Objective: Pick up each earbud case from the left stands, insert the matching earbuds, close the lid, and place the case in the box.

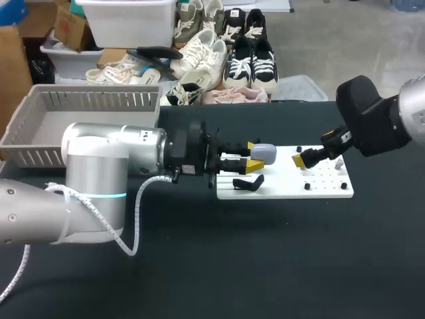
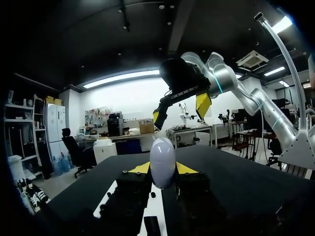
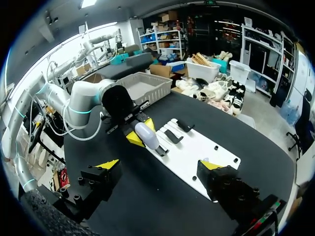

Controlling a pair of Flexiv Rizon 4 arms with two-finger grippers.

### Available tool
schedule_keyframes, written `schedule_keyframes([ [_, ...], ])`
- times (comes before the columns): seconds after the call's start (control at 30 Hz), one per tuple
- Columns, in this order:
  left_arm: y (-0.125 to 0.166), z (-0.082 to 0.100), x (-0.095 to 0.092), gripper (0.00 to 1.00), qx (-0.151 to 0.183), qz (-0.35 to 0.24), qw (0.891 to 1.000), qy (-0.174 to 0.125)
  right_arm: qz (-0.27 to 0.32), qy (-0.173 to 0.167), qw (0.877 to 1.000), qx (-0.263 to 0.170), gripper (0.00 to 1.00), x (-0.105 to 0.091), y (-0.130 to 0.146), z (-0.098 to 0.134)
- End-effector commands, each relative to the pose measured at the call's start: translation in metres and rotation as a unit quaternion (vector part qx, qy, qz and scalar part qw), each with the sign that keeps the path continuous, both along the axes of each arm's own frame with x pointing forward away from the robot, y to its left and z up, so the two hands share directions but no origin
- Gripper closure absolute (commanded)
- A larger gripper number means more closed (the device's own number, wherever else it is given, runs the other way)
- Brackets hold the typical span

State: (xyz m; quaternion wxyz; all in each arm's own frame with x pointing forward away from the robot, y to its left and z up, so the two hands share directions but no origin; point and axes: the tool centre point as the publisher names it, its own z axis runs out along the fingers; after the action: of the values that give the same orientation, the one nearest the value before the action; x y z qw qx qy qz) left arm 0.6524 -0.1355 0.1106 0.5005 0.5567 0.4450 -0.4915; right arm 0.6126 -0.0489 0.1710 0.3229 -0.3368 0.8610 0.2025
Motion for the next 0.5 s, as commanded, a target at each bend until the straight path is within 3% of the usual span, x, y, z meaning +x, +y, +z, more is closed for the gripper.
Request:
schedule_keyframes([
  [0.03, 0.000, 0.000, -0.002, 1.00, 0.000, 0.004, 1.000, -0.001, -0.058, -0.031, 0.997, -0.052, 0.00, 0.007, 0.015, -0.006],
  [0.5, 0.000, 0.000, -0.002, 1.00, 0.000, 0.004, 1.000, -0.001, -0.067, -0.011, 0.994, -0.081, 0.00, 0.015, 0.029, -0.017],
])
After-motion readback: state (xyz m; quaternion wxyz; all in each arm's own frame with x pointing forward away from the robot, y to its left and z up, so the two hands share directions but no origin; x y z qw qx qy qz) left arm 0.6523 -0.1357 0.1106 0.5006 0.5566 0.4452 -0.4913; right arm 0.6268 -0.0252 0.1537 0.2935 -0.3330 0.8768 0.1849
